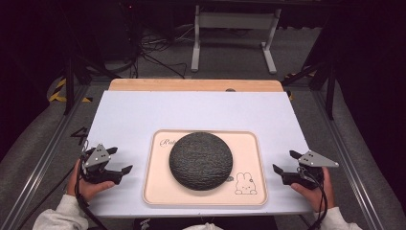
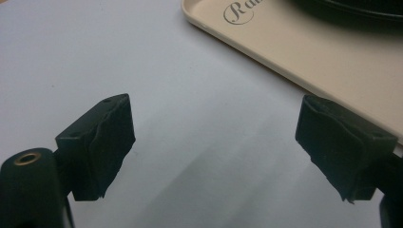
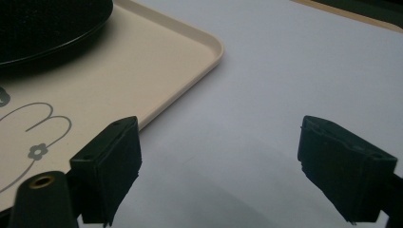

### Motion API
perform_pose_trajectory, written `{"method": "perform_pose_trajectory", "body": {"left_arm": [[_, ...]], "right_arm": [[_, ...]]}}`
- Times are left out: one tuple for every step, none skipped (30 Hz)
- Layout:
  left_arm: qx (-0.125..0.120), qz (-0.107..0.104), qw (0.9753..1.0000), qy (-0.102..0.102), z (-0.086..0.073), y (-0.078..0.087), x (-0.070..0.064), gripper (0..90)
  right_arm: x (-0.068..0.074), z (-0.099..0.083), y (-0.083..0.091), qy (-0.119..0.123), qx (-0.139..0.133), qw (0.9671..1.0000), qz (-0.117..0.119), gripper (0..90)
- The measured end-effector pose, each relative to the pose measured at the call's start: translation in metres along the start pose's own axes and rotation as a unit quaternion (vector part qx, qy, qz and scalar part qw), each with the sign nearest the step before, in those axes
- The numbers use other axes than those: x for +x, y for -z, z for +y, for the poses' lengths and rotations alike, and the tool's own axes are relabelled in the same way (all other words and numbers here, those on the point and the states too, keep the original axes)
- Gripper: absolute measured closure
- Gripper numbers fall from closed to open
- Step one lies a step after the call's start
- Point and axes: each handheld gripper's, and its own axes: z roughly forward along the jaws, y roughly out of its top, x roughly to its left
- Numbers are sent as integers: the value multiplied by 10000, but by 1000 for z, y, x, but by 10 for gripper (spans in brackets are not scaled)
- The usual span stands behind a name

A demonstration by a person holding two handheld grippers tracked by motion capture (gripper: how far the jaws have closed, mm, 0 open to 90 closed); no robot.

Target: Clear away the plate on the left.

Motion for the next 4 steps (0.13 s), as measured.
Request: {"method": "perform_pose_trajectory", "body": {"left_arm": [[4, 8, 10000, 17, 0, -1, 0, 135], [4, 10, 10000, 21, 0, -1, 0, 135], [14, 8, 10000, 28, 0, -2, 0, 133], [14, -5, 10000, 40, 1, -2, 0, 133]], "right_arm": [[0, 0, 0, 7, -7, 10000, 2, 145], [0, 0, -1, -15, 1, 10000, 2, 143], [-1, -1, -1, -12, -6, 10000, -7, 138], [-1, -1, -1, -36, -2, 10000, -20, 134]]}}
